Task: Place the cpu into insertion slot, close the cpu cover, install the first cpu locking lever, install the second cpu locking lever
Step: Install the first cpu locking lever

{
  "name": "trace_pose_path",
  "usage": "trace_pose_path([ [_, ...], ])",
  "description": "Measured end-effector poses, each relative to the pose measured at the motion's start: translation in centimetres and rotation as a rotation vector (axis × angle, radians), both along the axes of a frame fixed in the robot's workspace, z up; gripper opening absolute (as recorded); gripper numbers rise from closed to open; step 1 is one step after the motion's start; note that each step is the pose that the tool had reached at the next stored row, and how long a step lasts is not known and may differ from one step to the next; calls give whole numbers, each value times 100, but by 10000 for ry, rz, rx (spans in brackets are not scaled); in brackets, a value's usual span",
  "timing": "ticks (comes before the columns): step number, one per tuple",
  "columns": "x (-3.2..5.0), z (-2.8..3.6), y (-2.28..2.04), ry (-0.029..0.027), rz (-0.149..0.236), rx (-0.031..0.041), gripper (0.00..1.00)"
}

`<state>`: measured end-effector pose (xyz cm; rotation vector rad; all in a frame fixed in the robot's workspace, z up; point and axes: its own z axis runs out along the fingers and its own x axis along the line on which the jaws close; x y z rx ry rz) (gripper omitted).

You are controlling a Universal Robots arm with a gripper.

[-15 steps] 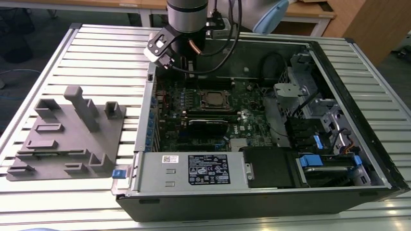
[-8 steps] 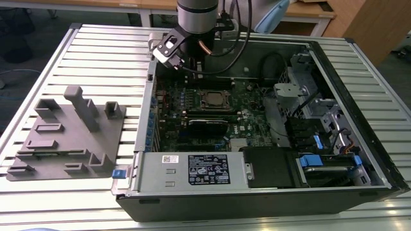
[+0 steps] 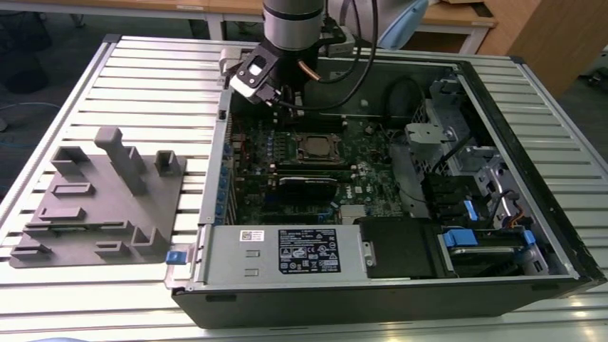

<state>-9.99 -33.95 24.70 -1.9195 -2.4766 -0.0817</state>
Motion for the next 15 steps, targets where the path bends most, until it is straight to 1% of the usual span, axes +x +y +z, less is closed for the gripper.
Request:
trace_pose_path([
  [15, 0, -32, 0, 0, 2717, -9, 11],
])
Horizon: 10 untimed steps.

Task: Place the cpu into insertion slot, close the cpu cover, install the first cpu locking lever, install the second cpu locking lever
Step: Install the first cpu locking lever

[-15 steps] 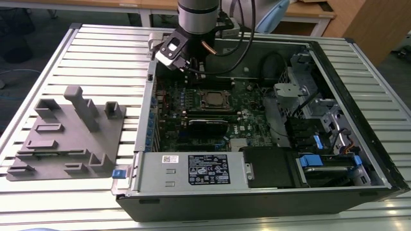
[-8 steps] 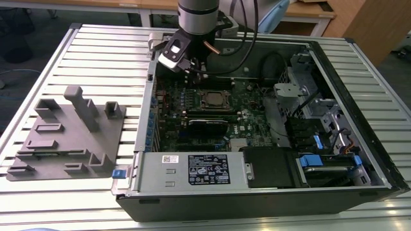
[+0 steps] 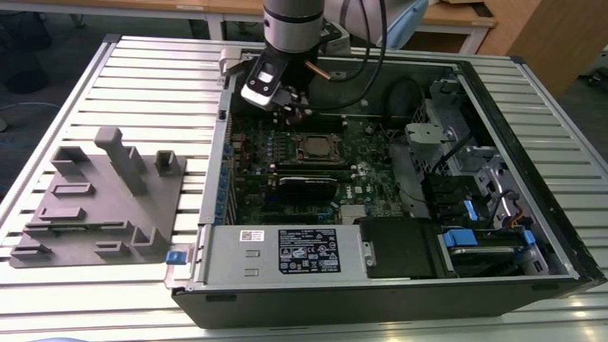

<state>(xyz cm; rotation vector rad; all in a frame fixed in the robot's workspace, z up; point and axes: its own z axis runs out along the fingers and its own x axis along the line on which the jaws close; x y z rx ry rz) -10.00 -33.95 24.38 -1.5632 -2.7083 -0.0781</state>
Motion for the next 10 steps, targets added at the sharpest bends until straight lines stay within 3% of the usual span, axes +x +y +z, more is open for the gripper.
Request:
trace_pose_path([
  [10, 0, -23, 0, 0, 1825, 0, 11],
])
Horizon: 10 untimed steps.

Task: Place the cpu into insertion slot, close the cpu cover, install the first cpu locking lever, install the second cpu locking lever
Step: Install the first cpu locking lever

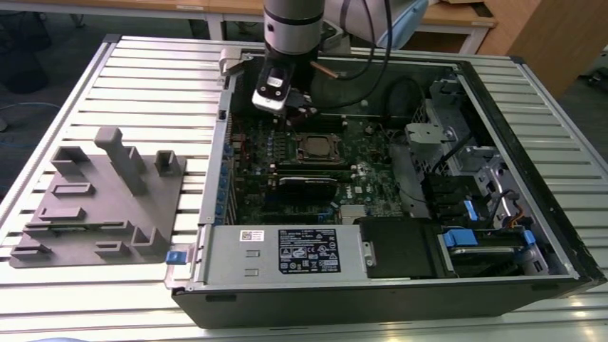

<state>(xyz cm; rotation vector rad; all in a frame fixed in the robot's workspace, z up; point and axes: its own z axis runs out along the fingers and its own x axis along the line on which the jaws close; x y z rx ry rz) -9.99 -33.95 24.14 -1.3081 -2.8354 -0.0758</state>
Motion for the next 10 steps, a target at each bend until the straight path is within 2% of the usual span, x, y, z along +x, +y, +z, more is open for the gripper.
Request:
trace_pose_path([
  [10, 0, -23, 0, 0, 1816, 0, 11],
])
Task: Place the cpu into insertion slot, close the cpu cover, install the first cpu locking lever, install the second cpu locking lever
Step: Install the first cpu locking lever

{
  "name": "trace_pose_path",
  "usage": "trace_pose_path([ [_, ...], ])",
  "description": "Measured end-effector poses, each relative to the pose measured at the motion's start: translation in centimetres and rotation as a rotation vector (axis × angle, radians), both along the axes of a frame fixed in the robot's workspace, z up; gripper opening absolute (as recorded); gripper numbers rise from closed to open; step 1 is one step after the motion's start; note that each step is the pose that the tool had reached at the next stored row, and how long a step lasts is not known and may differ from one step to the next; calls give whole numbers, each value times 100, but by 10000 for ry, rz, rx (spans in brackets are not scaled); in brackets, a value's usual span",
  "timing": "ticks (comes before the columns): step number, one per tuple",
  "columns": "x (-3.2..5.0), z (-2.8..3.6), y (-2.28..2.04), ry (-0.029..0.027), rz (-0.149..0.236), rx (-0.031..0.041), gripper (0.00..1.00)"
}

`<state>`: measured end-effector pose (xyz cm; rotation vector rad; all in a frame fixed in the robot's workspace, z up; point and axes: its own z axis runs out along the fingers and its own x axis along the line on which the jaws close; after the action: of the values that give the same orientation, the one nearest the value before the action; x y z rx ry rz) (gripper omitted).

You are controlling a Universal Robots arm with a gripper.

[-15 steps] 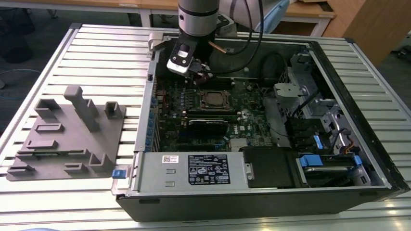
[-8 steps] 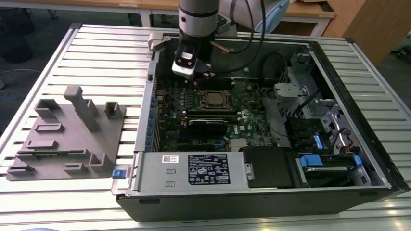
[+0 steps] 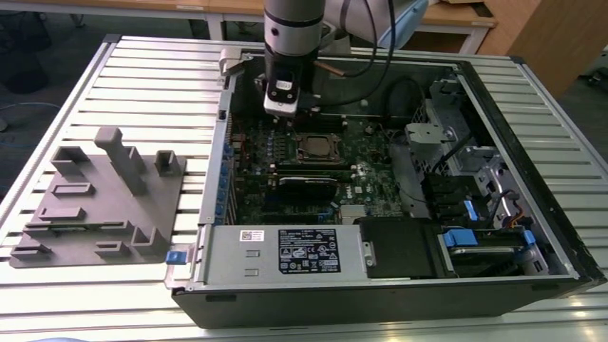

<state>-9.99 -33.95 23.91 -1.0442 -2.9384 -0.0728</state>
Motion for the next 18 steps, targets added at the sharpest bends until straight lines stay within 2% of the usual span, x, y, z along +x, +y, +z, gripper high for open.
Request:
trace_pose_path([
  [18, 0, -43, 0, 1, 3280, 0, 11],
])
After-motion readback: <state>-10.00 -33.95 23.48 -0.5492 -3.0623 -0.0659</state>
